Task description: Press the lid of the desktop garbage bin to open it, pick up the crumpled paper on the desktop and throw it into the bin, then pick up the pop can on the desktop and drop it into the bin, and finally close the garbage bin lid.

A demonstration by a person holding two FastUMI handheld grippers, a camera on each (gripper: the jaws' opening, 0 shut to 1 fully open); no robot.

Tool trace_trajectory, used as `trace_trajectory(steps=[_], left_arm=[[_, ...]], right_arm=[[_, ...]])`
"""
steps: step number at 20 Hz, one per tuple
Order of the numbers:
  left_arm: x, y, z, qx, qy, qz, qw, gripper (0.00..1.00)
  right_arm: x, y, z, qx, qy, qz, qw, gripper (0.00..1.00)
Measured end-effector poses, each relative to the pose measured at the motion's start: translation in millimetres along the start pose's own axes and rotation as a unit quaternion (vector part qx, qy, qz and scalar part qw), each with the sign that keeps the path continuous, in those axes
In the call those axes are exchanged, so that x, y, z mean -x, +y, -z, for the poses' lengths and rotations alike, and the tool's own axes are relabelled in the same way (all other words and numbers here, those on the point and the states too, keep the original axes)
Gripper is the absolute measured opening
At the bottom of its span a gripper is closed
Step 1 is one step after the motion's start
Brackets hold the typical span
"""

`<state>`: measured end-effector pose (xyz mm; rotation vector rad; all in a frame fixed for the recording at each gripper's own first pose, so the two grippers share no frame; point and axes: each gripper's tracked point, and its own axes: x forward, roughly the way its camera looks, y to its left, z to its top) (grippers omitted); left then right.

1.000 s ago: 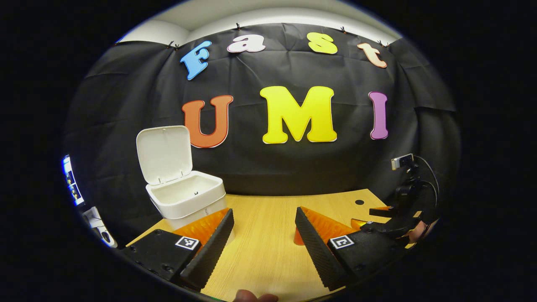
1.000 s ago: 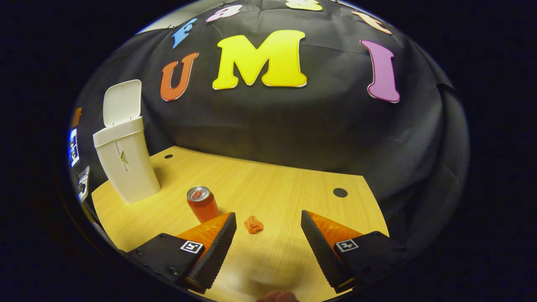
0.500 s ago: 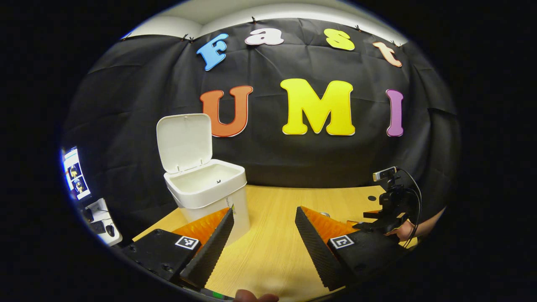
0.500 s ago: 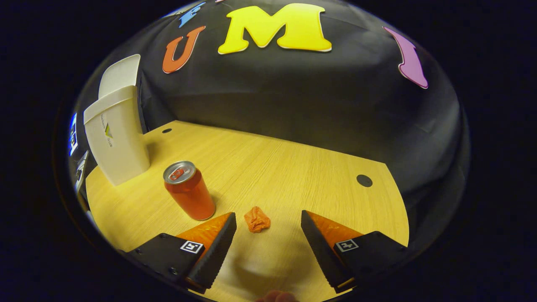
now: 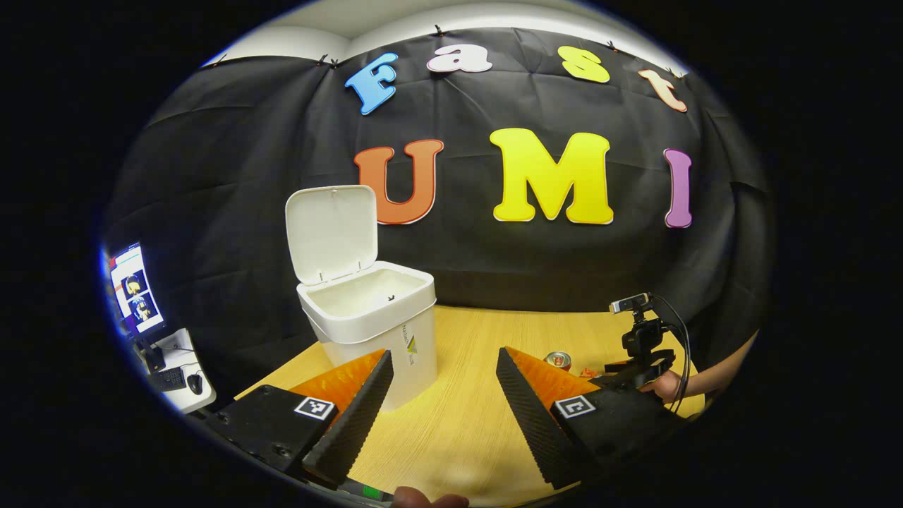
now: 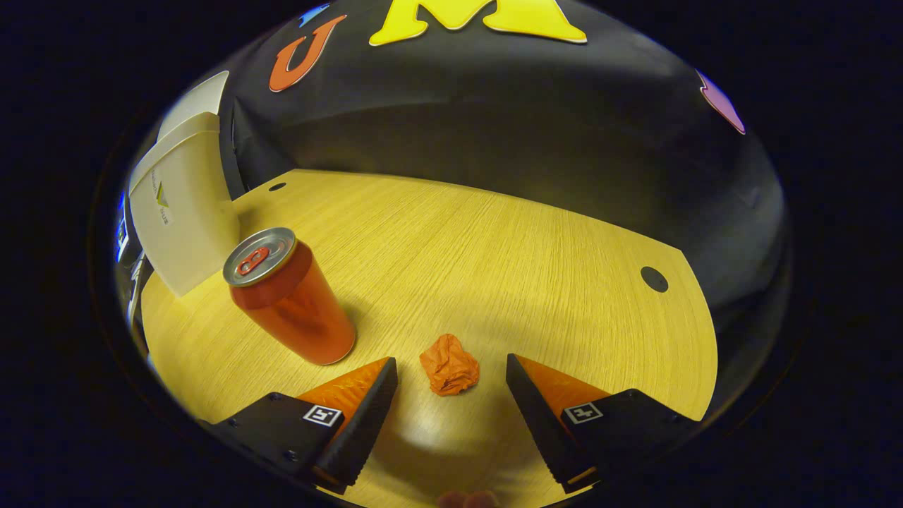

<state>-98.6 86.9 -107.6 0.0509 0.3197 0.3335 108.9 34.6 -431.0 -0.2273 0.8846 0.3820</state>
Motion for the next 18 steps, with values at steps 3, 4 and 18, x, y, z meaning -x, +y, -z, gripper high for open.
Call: trace_trajectory(steps=[3,4,18], left_arm=[[3,10,-3,-0.004,-0.001,-0.011,1.0,0.97],[2,12,-4,-0.006,-0.003,-0.014,1.0,0.97],[17,28,-10,-0.01,-0.013,-0.024,1.0,0.97]], right_arm=[[-8,2,6,-0.017,0.017,-0.004,1.0,0.94],[-9,5,6,-0.026,0.018,-0.01,0.999,0.93],[13,2,3,-0.03,0.029,-0.012,0.999,0.07]])
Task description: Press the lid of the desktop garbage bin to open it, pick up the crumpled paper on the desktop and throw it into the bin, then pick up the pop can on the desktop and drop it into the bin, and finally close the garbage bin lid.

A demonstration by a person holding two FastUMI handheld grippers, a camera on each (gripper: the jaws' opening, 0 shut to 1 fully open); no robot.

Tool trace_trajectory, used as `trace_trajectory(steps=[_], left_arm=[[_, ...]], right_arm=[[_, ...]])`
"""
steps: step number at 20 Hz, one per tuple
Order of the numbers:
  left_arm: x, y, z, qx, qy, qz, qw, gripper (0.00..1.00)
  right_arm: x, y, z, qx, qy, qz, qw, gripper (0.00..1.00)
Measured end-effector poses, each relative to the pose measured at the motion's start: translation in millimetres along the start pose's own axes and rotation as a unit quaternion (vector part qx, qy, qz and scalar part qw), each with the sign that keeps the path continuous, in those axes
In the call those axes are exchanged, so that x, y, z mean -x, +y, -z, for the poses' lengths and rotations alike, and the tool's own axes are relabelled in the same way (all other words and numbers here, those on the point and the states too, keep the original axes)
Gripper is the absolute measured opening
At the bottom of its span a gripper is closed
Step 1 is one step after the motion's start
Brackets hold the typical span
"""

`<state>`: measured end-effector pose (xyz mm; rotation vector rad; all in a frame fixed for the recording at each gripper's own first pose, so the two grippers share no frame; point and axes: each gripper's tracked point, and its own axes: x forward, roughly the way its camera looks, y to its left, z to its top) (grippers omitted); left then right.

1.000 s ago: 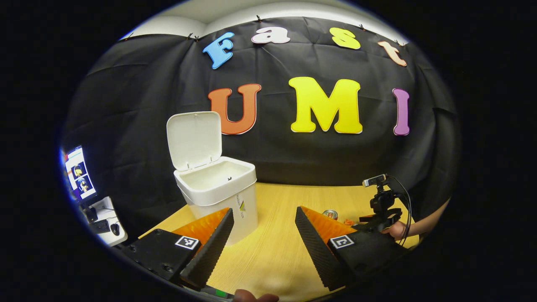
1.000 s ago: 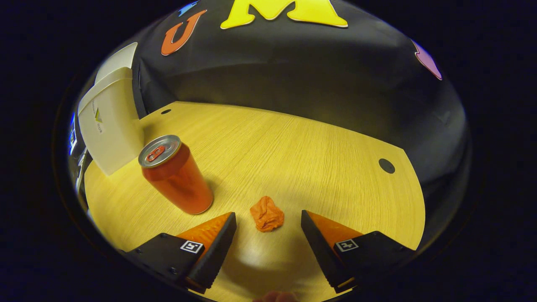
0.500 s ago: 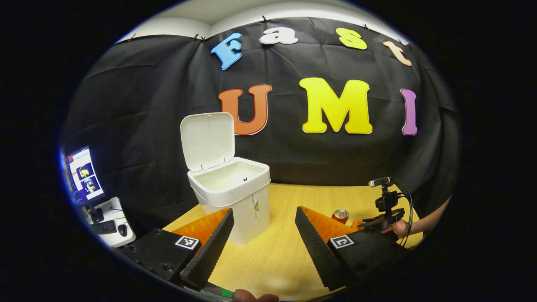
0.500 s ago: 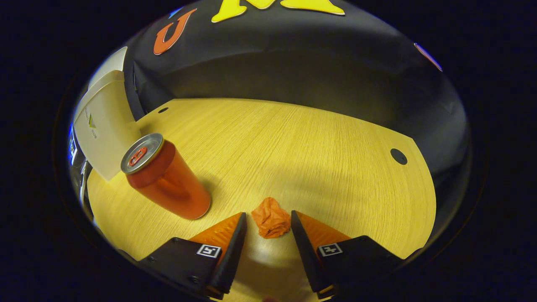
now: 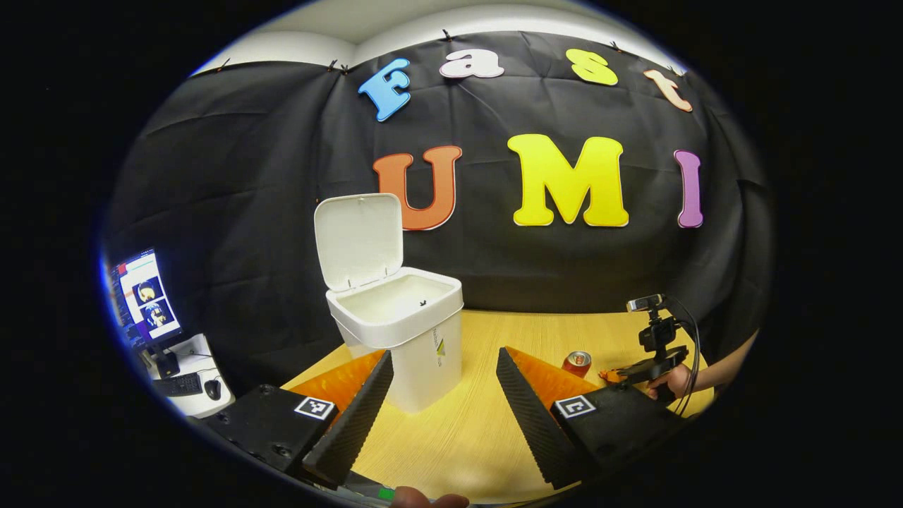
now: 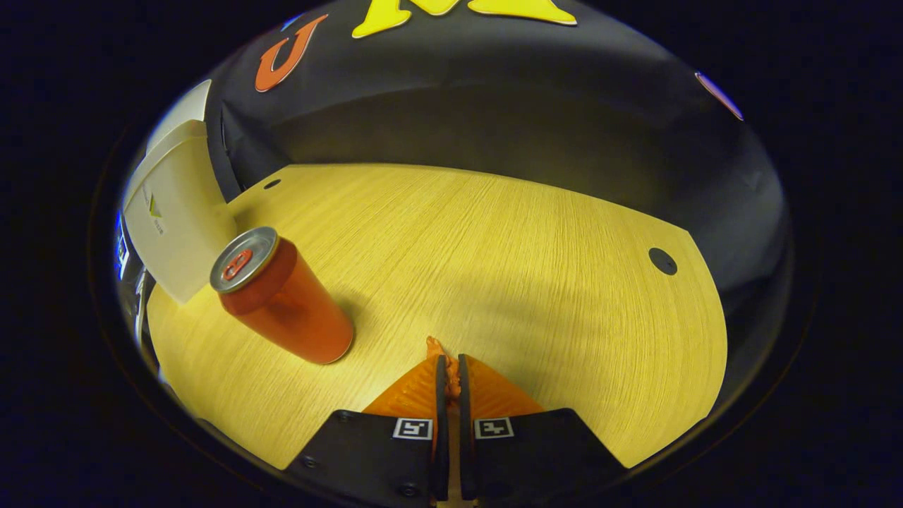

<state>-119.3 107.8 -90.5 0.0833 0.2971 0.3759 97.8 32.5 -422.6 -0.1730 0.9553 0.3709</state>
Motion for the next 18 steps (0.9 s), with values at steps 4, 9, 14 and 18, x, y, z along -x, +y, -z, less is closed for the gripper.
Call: trace_trajectory(steps=[4,9,14,18], left_arm=[[-1,-7,-3,0.006,-0.008,0.014,1.0,0.97],[-8,-21,-11,0.021,-0.019,0.039,0.999,0.97],[-11,-25,-8,0.021,-0.028,0.053,0.998,0.97],[-10,-17,-2,0.029,-0.028,0.052,0.998,0.97]], right_arm=[[47,4,-25,-0.027,-0.039,-0.012,0.999,0.07],[131,31,-60,-0.04,-0.108,-0.036,0.993,0.07],[205,71,-97,-0.029,-0.167,-0.078,0.982,0.07],[249,110,-139,-0.011,-0.221,-0.107,0.969,0.07]])
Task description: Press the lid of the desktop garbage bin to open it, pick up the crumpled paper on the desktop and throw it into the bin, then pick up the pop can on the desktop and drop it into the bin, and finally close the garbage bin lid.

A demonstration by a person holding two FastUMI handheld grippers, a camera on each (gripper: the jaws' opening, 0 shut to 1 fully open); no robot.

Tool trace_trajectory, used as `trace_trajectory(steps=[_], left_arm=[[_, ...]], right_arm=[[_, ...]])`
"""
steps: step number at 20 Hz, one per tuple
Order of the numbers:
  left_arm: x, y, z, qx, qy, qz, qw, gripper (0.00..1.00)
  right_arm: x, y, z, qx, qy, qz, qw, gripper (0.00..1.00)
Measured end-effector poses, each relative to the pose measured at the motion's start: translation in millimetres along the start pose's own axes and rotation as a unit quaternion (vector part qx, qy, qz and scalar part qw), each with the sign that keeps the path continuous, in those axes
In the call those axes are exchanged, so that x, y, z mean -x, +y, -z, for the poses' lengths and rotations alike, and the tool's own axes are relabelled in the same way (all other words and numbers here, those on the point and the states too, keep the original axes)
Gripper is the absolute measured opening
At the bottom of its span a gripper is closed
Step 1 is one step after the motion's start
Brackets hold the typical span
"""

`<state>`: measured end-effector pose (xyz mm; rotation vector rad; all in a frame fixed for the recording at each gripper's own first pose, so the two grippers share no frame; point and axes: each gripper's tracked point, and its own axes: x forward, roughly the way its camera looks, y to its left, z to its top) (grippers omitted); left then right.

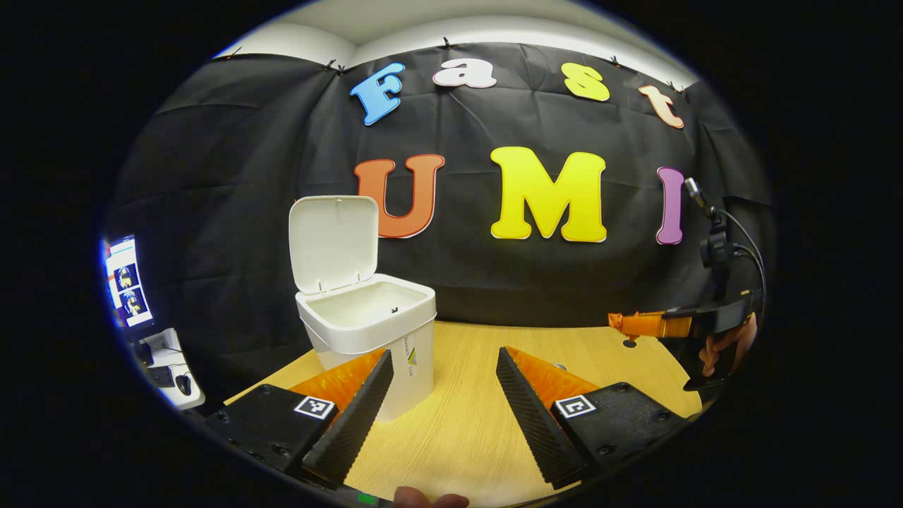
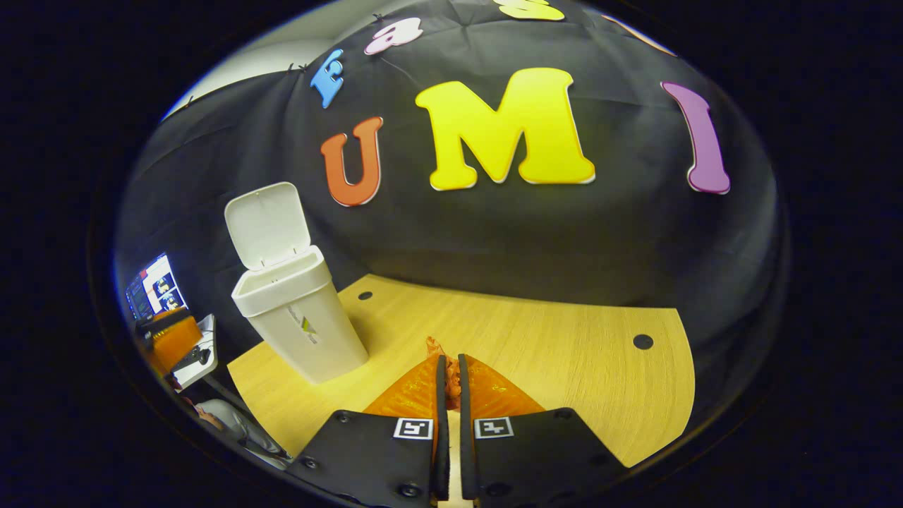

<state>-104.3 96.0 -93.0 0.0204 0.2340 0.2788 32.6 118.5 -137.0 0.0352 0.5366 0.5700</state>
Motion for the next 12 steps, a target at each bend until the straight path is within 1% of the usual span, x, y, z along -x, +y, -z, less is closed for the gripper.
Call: trace_trajectory(steps=[1,3,6,12], left_arm=[[2,4,0,0.001,-0.001,-0.003,1.0,0.98],[6,18,0,0.001,-0.005,-0.015,1.0,0.98],[17,44,4,0.009,-0.006,-0.044,0.999,0.97],[49,96,12,0.04,0.004,-0.105,0.994,0.97]], right_arm=[[-1,12,-13,0.006,-0.017,-0.01,1.0,0.07],[-6,41,-35,0.026,-0.032,-0.035,0.999,0.06],[-17,83,-60,0.031,-0.05,-0.073,0.996,0.06],[-56,175,-78,0.055,-0.055,-0.143,0.987,0.06]])
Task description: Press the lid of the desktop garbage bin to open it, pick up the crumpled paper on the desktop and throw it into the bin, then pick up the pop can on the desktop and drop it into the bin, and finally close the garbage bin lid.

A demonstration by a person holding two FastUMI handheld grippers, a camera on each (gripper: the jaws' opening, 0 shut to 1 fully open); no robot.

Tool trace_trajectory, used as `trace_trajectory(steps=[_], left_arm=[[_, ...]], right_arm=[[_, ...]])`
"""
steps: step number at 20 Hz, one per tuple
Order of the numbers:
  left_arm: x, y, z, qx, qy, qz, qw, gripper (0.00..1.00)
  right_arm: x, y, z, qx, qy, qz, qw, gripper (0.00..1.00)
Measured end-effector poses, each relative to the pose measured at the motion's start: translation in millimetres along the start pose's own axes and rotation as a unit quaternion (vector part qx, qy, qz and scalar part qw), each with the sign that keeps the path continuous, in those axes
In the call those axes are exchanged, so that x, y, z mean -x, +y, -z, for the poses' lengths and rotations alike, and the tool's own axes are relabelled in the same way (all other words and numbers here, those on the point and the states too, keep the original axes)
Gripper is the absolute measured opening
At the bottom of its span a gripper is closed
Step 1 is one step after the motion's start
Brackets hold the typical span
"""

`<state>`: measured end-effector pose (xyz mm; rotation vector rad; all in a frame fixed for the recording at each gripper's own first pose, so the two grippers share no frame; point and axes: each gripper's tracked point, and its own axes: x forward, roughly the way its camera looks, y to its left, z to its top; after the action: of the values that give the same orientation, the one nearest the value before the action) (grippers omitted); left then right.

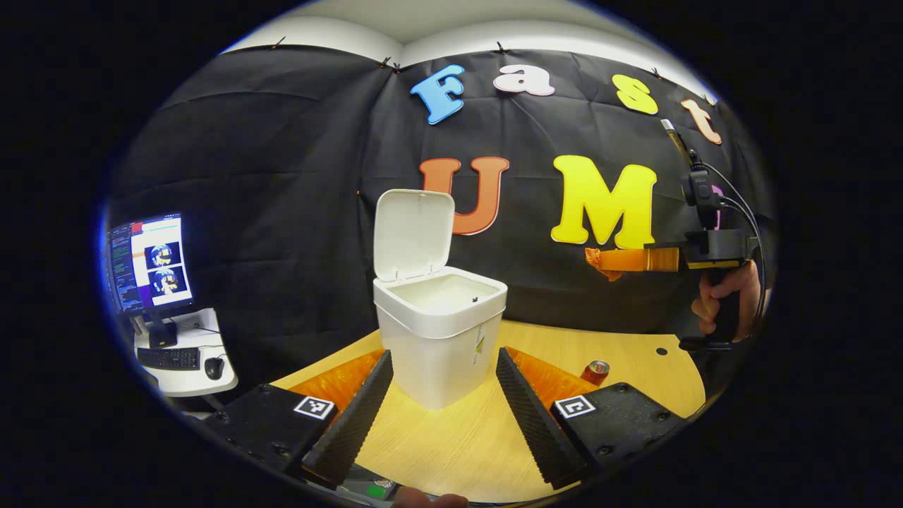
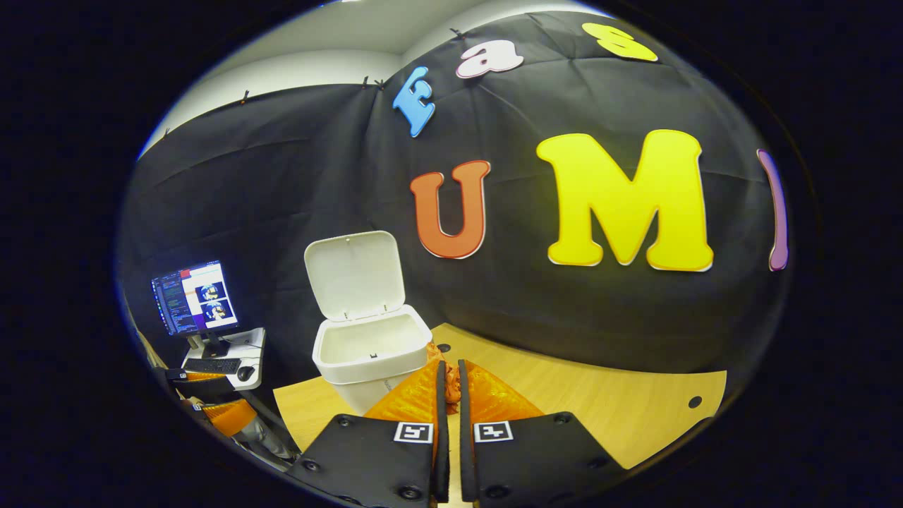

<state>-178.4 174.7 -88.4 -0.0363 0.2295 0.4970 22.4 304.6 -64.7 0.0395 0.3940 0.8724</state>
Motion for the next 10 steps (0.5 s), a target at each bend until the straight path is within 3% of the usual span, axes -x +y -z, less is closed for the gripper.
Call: trace_trajectory(steps=[10], left_arm=[[12,66,1,0.021,0.006,-0.064,0.998,0.98]], right_arm=[[-108,100,2,0.051,0.016,-0.068,0.996,0.06]])
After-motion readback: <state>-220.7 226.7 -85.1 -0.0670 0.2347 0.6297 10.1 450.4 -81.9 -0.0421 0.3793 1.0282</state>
